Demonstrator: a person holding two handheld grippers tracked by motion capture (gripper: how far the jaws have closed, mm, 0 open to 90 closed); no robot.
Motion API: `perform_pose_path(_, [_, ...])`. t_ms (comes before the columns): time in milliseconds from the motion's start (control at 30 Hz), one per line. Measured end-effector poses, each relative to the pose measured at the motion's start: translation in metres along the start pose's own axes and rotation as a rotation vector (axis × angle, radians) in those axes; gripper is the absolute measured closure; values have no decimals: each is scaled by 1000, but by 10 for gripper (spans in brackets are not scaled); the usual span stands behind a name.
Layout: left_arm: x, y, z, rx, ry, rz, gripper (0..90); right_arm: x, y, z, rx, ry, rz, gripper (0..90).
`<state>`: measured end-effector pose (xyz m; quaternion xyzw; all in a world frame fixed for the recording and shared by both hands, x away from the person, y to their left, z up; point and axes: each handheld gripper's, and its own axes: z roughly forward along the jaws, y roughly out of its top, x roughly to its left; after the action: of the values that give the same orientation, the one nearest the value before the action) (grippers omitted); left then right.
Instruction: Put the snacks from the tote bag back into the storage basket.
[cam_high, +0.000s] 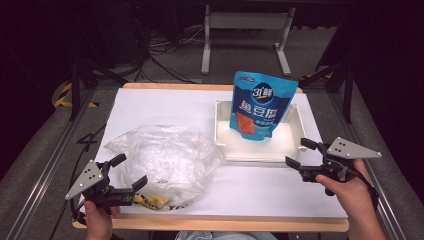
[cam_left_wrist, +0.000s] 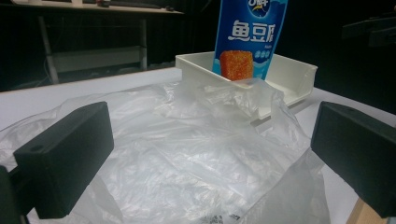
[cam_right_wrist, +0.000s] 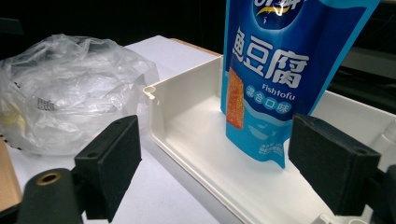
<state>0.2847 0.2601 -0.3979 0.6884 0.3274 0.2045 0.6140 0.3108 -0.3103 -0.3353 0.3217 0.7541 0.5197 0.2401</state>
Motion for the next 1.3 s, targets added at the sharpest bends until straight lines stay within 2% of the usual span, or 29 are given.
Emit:
perform_pose_path(133, [0, 0, 0, -2, 4, 4, 1, 3, -6, 3, -1, -8, -3, 137])
perform_pose_path(300, [-2, 0, 0, 4, 8, 18, 1, 7, -20, 9, 21, 3, -16, 111])
perform_pose_path(467, [-2, 0, 2, 29, 29, 42, 1, 7, -33, 14, 44, -11, -30, 73])
perform_pose_path(700, [-1, -1, 4, 28, 33, 37, 1, 8, -45, 19, 45, -20, -27, 44])
perform_pose_path(833, [-1, 0, 5, 34, 30, 41, 1, 7, -57, 26, 73, -24, -37, 29])
perform_pose_path(1033, [-1, 0, 5, 42, 31, 48, 1, 8, -67, 32, 65, -25, -37, 18])
perform_pose_path(1067, [-1, -1, 6, 37, 31, 51, 1, 8, -73, 37, 81, -30, -51, 12])
perform_pose_path(1200, [-1, -1, 6, 35, 32, 52, 1, 9, -77, 41, 105, -32, -53, 11])
perform_pose_path(1300, [-1, -1, 6, 35, 33, 46, 1, 10, -77, 42, 101, -26, -55, 11])
